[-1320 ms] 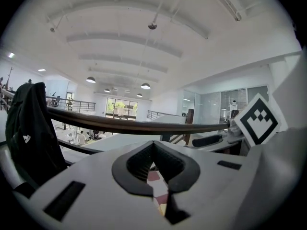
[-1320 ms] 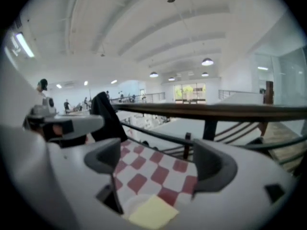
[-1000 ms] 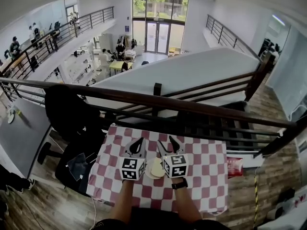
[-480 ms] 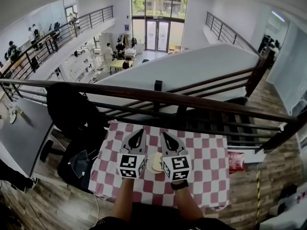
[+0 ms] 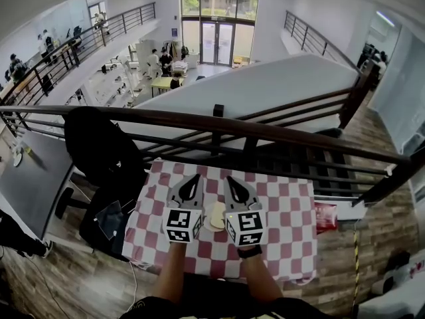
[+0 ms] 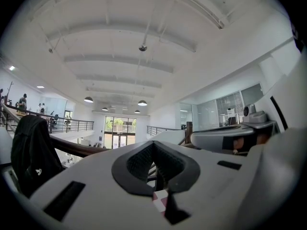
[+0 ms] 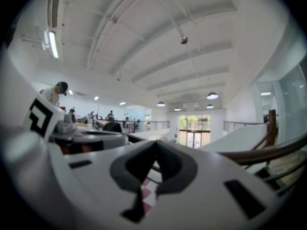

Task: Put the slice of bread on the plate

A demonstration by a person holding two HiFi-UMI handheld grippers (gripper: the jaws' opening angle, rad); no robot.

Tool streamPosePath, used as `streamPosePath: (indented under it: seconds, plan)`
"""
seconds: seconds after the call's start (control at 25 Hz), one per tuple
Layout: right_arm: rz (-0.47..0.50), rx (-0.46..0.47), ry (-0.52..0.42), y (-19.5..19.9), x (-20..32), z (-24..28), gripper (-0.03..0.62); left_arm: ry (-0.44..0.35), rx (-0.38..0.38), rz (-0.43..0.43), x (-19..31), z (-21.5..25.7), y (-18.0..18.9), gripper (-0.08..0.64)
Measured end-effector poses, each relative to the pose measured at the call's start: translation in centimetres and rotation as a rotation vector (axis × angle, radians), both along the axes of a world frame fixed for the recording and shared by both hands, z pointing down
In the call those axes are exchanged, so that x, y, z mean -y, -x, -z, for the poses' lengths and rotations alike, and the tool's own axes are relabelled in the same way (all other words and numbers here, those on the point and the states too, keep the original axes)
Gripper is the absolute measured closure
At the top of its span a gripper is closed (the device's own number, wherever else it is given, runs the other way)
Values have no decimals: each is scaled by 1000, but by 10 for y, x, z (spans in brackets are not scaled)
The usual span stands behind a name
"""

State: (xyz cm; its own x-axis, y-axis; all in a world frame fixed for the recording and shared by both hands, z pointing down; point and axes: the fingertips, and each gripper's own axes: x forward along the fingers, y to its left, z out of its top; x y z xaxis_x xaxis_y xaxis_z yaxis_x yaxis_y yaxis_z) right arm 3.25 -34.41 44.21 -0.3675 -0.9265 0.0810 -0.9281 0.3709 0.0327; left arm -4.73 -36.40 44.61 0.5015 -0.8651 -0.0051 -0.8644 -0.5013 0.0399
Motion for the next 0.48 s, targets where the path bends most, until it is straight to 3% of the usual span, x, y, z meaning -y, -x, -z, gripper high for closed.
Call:
streamPosePath:
  seconds: [0.48]
  plan:
    - [-4, 21, -8, 1, -12, 3, 577, 3, 17, -4, -15, -1, 0, 545]
